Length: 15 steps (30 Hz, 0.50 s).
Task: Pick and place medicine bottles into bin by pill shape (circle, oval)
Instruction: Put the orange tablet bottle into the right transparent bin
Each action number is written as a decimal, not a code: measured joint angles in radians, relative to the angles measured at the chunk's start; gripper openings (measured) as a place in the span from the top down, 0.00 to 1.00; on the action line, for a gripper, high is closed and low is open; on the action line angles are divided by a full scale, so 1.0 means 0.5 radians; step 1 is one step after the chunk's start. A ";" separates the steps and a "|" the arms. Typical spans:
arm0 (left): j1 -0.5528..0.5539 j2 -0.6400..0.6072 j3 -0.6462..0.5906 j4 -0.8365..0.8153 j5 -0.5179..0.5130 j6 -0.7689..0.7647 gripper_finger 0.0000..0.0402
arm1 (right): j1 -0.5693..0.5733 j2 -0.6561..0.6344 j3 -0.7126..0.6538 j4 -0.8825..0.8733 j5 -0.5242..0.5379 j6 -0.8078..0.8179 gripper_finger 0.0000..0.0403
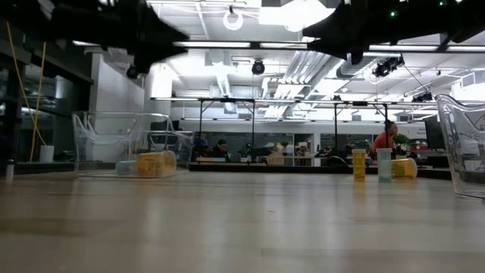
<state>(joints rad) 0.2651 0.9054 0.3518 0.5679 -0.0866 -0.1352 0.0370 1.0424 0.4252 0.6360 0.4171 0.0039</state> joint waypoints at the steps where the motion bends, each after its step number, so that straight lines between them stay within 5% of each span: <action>1: -0.028 0.000 -0.030 0.130 0.023 0.032 0.56 | 0.000 0.000 0.000 -0.011 0.000 0.003 0.41; 10: -0.073 0.014 -0.093 0.309 0.084 0.084 0.56 | 0.000 0.000 0.000 -0.048 0.083 0.150 0.41; 15: -0.074 0.018 -0.093 0.309 0.082 0.069 0.56 | -0.147 0.000 0.000 -0.386 0.204 0.453 0.41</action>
<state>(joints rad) 0.2283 0.9142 0.3054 0.7223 -0.0456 -0.1009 -0.0363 1.0424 0.4252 0.4432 0.5193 0.2306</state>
